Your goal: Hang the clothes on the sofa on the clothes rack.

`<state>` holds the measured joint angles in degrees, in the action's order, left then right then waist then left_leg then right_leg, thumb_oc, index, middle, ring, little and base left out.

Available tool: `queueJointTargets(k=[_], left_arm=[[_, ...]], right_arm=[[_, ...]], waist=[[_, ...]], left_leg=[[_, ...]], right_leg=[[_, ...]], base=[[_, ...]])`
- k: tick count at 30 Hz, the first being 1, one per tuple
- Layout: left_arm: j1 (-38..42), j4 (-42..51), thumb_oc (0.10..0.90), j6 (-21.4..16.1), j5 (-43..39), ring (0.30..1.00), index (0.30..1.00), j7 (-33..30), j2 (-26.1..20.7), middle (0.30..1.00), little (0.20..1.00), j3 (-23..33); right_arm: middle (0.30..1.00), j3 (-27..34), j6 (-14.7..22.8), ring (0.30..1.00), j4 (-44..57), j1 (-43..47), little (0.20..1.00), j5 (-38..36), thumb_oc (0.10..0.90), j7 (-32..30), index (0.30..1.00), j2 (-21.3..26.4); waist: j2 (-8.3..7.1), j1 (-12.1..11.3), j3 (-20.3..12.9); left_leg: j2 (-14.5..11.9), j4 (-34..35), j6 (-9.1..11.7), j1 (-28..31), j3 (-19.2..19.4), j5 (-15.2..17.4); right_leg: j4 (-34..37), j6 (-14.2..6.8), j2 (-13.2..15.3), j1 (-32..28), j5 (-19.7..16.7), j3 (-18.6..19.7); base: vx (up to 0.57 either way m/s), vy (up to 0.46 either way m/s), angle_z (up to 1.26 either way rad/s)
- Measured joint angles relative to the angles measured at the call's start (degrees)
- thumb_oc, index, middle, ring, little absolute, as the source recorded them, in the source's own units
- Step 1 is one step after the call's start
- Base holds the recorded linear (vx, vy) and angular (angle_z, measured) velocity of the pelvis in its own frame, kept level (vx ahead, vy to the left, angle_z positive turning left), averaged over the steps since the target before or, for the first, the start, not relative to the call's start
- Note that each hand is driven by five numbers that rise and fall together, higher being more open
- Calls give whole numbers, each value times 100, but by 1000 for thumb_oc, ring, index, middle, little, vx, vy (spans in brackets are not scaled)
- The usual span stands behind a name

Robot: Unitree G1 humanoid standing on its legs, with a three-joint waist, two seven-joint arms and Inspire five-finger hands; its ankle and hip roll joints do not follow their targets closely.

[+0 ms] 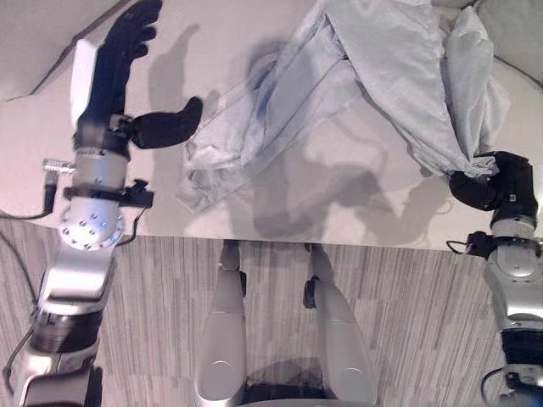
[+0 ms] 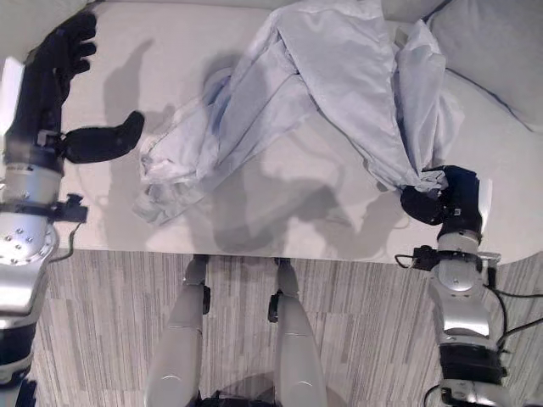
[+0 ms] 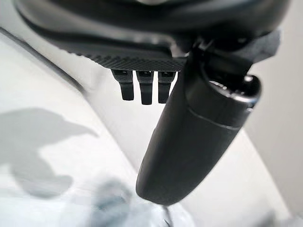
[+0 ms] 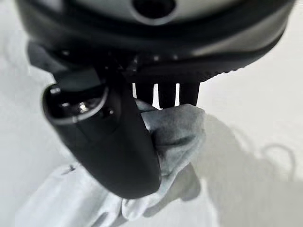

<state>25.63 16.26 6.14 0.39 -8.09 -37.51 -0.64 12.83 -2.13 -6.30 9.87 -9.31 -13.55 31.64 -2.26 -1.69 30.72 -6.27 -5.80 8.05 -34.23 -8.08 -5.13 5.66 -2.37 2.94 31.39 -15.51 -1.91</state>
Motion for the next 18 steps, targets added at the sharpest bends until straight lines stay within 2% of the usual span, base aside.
queueJointTargets(k=[3, 5, 6, 7, 9, 10, 11, 12, 15, 18], left_arm=[[165, -368, 800, 5, 8, 900, 900, 4, -9, 900, 900, -447], [153, -686, 800, 16, 26, 900, 900, 5, -12, 900, 900, -653], [190, -1219, 800, 4, 206, 900, 900, -3, -473, 900, 900, -979], [234, -1543, 800, 5, 231, 900, 900, -12, -631, 900, 900, -1161], [124, -2080, 800, 10, 248, 900, 900, -8, -763, 900, 900, -1296], [65, -2208, 800, 6, 319, 900, 900, -17, -805, 900, 900, -1328], [468, -2765, 800, 11, 726, 900, 900, -75, -1182, 900, 900, -1713], [554, -2889, 800, 17, 729, 900, 900, -167, -1200, 900, 900, -1711], [605, -2983, 800, 21, 907, 900, 900, -429, -913, 900, 900, -1575], [813, -3123, 800, 19, 907, 900, 900, -433, -817, 900, 900, -1922]], right_arm=[[300, 139, 4, 300, 122, -140, 300, -3, 400, 75, 300, -363], [300, 452, 3, 300, 103, -388, 300, -7, 400, 74, 300, -537], [300, 705, 4, 300, 108, -575, 300, 1, 400, 110, 300, -851], [300, 939, 4, 300, 122, -710, 300, -9, 400, 103, 300, -1007], [300, 1569, 10, 300, 117, -865, 300, -42, 400, 62, 300, -1656], [300, 1721, 32, 300, 7, -999, 300, -64, 400, 41, 300, -1739], [300, 1890, 24, 300, -637, -970, 300, -150, 400, -59, 300, -1735], [300, 1905, 4, 300, -713, -1005, 300, -267, 400, -106, 300, -1743], [300, 1860, -13, 300, -742, -999, 300, -288, 400, -212, 300, -1745], [300, 1734, -1, 300, -390, -901, 300, -289, 400, -212, 300, -1743]], waist=[[-46, 167, 5], [-109, 266, 7], [-160, 359, -4], [-162, 368, -6], [-163, 470, -5], [-167, 484, -5], [-215, 485, -7], [-216, 490, -6], [-217, 501, -6], [-218, 500, -6]], left_leg=[[-2, 253, -10, 279, 74, -66], [-85, 614, 40, 658, 223, -199], [-110, 679, 67, 862, 227, -217], [-124, 724, 62, 934, 246, -221], [-176, 877, 85, 976, 266, -316], [-181, 918, 93, 972, 282, -340], [-178, 980, 116, 927, 275, -359], [-176, 994, 119, 910, 275, -365], [-177, 1055, 73, 907, 289, -404], [-189, 1093, 93, 905, 303, -415]], right_leg=[[0, 2, -7, -119, -1, 27], [-1, 2, -41, -262, 3, 114], [0, 43, -92, -429, 33, 108], [1, 65, -100, -467, 63, 118], [3, 67, -144, -436, 91, 91], [4, 82, -150, -400, 104, 111], [4, 82, -147, -335, 106, 110], [4, 82, -144, -315, 106, 109], [5, 52, -139, -274, 85, 119], [3, 67, -151, -246, 68, 126]], base=[[-17, -14, -12], [-41, -61, -22], [-50, -91, -8], [-36, -64, -10], [-32, -67, -4], [-23, -101, 0], [-9, -82, -2], [-12, -86, 1], [-10, -35, -3], [-21, -72, -3]])
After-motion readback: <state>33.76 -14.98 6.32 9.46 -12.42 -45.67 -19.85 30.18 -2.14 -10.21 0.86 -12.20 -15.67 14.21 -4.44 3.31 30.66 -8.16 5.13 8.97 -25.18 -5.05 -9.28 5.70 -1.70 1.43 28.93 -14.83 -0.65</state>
